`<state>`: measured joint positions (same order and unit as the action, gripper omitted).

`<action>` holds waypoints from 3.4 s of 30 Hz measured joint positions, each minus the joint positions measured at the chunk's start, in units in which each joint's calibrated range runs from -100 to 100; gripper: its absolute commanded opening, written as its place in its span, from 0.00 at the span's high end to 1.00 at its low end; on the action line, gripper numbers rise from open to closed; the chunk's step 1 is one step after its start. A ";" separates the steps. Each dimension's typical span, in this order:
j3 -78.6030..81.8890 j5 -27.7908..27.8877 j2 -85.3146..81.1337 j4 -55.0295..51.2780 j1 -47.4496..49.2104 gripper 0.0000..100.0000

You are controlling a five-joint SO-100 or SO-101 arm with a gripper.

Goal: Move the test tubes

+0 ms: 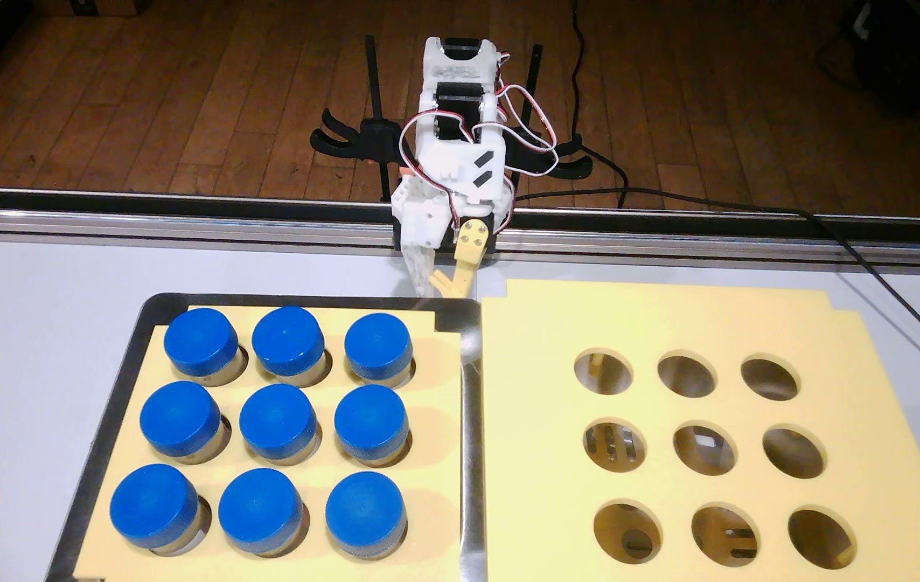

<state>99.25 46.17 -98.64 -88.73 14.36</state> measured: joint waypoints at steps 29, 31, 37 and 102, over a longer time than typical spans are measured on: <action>0.00 0.05 0.00 1.73 -13.09 1.00; -0.56 0.05 0.00 11.95 -16.34 1.00; -0.66 0.05 0.00 53.66 -20.82 1.00; -49.46 -0.15 68.14 72.16 -10.36 0.90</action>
<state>49.79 46.02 -30.51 -16.57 4.00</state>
